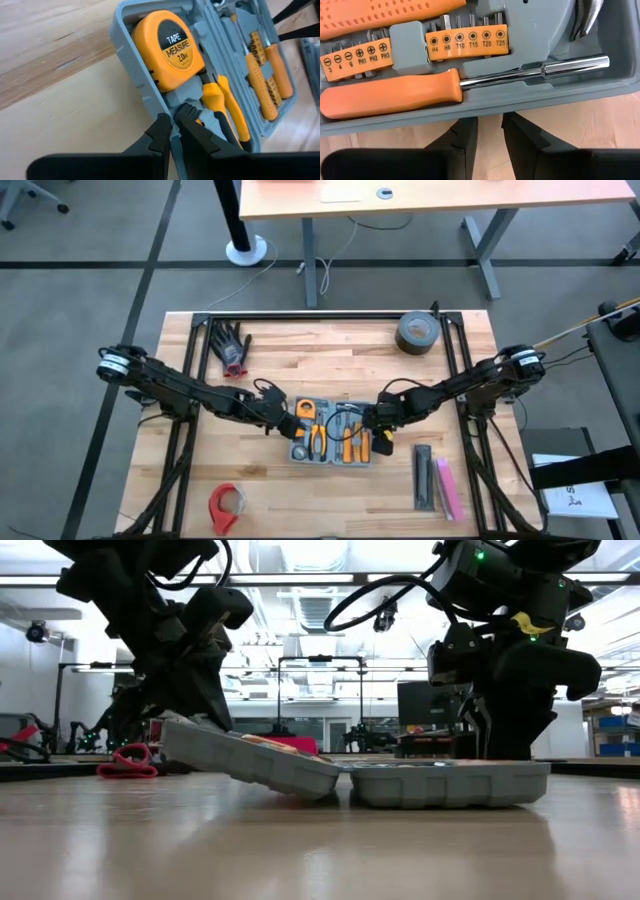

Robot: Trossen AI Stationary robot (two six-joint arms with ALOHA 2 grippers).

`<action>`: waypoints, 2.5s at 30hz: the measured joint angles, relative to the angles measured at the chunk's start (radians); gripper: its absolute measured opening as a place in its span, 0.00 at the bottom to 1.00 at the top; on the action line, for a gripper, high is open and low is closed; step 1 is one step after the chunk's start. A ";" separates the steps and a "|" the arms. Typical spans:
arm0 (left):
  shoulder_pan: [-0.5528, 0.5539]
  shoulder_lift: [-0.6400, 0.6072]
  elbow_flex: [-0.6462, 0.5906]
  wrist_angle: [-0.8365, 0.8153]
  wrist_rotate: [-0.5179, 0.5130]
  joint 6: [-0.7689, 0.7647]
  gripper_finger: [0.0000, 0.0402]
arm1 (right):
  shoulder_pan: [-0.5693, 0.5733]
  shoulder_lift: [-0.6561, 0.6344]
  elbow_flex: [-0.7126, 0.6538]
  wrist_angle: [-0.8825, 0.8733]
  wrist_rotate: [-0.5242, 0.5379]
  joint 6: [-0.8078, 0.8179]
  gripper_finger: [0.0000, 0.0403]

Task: Prefit tool cases
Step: Close the gray tool box

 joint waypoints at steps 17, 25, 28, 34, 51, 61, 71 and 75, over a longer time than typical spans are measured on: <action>0.000 -0.007 0.158 -0.095 -0.002 0.106 0.07 | 0.000 0.000 0.002 0.000 0.003 -0.004 0.18; -0.001 -0.007 0.157 -0.049 -0.007 0.098 0.07 | 0.000 0.000 0.003 0.005 0.005 0.003 0.20; -0.001 -0.007 0.158 -0.048 -0.007 0.098 0.07 | 0.000 0.000 0.003 0.008 0.005 0.008 0.20; -0.001 -0.012 0.157 -0.003 0.000 0.112 0.07 | 0.000 0.000 0.004 0.014 0.008 0.014 0.18; -0.001 -0.005 0.155 0.111 0.006 0.155 0.07 | -0.001 0.000 0.008 0.065 0.011 0.014 0.19; -0.001 0.001 0.154 0.153 0.002 0.177 0.07 | -0.001 0.018 0.008 0.074 0.011 0.012 0.21; -0.001 0.002 0.151 0.195 -0.019 0.198 0.07 | -0.001 0.018 0.009 0.119 0.012 0.004 0.19; -0.001 0.003 0.151 0.224 -0.019 0.206 0.07 | -0.001 0.018 0.015 0.118 0.013 0.002 0.20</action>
